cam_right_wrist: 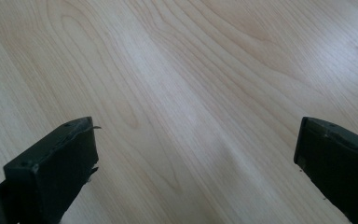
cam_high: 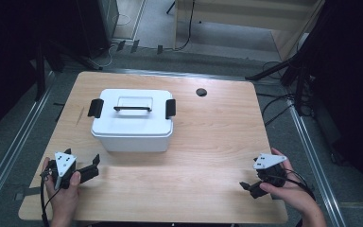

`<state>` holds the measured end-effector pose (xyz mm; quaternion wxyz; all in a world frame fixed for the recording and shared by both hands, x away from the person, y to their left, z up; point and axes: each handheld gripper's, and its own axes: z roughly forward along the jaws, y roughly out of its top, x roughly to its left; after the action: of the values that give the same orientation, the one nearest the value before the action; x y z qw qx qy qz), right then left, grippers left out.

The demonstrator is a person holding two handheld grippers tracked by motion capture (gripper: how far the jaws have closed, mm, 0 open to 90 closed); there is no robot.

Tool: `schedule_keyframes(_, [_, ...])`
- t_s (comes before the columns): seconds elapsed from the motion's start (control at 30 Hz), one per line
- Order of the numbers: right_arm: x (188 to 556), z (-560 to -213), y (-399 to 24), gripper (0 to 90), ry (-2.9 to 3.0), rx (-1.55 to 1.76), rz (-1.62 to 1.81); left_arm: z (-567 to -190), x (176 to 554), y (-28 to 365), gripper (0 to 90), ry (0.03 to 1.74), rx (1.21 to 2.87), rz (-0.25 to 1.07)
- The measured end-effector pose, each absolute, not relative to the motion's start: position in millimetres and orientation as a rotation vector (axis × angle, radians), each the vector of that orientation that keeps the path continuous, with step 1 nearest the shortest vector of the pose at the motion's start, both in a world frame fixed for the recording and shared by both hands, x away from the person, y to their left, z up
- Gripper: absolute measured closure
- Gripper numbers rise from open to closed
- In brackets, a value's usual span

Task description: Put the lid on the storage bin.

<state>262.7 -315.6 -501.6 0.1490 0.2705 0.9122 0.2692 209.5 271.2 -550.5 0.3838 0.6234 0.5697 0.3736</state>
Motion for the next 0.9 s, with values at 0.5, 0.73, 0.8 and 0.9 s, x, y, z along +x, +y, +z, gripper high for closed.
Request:
schedule_keyframes(0.5, [246.5, -512.1, -336.0, 0.0, 2.475, 0.872, 0.878, -550.4, 204.7, 272.1, 4.1, 1.448, 1.568, 0.941])
schedule_keyframes(0.73, [243.8, -516.4, -344.6, 0.0, 2.357, 0.963, 0.999, -550.6, 203.4, 271.5, 4.1, 1.47, 1.586, 0.954])
schedule_keyframes(0.8, [243.3, -519.5, -346.2, 0.0, 2.354, 0.994, 1.005, -550.8, 202.4, 271.0, 4.1, 1.473, 1.602, 0.96])
schedule_keyframes(0.9, [242.9, -525.3, -346.4, 0.0, 2.345, 1.007, 0.989, -550.8, 199.4, 271.4, 4.1, 1.481, 1.613, 0.96])
